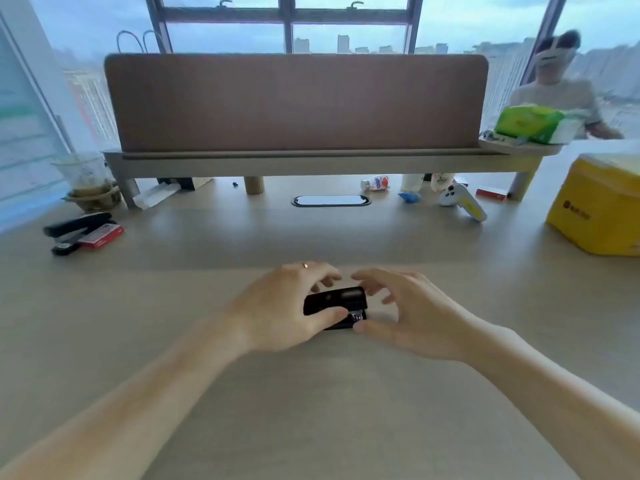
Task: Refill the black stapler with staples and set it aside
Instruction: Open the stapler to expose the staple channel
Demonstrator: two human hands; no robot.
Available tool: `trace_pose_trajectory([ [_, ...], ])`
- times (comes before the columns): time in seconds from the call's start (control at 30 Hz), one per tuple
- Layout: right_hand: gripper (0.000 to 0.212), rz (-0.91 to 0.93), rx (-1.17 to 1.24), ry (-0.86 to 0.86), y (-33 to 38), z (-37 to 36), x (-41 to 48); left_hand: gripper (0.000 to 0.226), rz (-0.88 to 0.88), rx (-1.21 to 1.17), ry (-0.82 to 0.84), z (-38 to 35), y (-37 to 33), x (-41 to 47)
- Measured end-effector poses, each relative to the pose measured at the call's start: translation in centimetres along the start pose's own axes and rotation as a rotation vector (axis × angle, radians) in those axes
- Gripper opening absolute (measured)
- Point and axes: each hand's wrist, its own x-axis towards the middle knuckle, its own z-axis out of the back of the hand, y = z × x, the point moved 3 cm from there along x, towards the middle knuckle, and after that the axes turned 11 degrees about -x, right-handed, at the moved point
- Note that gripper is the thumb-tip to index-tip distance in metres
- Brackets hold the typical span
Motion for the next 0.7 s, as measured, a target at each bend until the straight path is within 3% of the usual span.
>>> trace_pose_trajectory([
  [0.1,0.056,-0.037,0.148,-0.047,0.1,-1.0,0.1,0.034,0.006,-0.026,-0.08,-1.4,-0.8,0.8],
  [0.27,0.05,-0.048,0.333,-0.137,-0.1,-2.2,-0.2,0.036,0.021,0.05,-0.201,-3.9,-1.4,1.2],
  [0.33,0.05,-0.06,0.34,-0.154,-0.3,-2.6,-0.4,0.036,-0.011,-0.11,-0.325,-3.5,-1.3,0.8],
  [0.47,0.049,-0.089,0.382,-0.141,-0.6,-3.0,-0.1,0.025,-0.002,-0.646,-0.577,-1.6,0.4,-1.4],
  [0.6,0.045,-0.097,0.348,-0.137,-0.7,-3.2,-0.2,0.021,0.064,-0.977,-0.75,-0.3,2.7,-3.5],
  [0.7,0.042,-0.091,0.326,-0.145,-0.7,-3.1,-0.3,0.027,0.172,-1.081,-0.797,0.8,4.7,-4.6],
])
